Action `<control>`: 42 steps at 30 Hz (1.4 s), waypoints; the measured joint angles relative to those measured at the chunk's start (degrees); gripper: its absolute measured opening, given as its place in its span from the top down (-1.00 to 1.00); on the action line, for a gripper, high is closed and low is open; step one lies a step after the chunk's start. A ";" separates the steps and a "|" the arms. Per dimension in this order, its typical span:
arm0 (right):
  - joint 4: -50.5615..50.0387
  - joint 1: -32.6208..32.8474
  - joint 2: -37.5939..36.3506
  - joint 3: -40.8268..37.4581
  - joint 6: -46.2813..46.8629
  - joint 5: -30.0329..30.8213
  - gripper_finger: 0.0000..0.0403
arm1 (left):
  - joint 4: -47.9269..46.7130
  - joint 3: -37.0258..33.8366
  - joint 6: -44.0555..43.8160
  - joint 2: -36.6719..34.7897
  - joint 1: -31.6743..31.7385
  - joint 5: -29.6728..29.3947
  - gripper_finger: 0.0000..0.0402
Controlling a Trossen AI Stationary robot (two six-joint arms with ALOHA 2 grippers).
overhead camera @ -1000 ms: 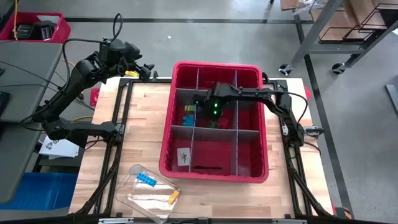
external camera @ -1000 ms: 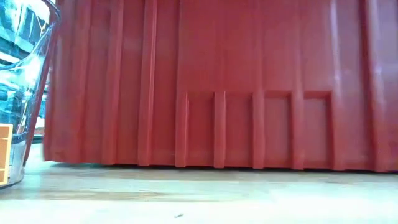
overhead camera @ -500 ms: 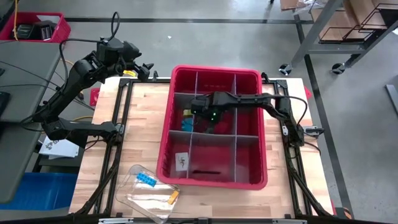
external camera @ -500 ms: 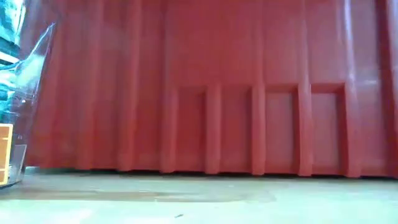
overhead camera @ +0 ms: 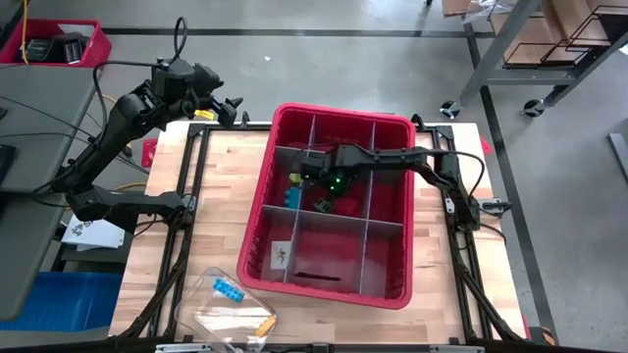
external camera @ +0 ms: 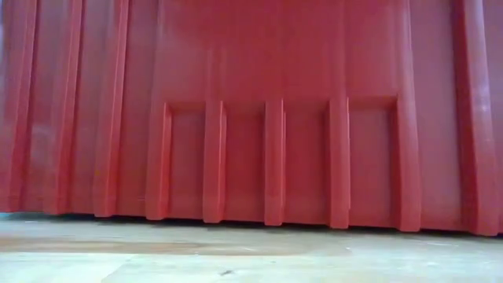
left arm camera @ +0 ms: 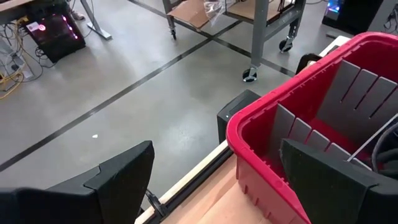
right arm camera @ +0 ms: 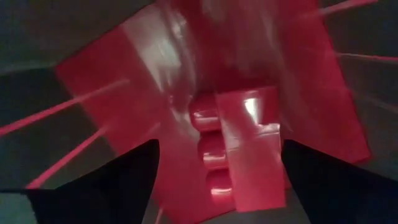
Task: Sort blocks
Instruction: Move the orange block
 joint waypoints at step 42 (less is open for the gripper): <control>-2.52 -0.12 3.41 0.35 12.13 -5.66 -0.65 | -0.17 0.02 1.43 0.11 -0.02 -1.11 -0.72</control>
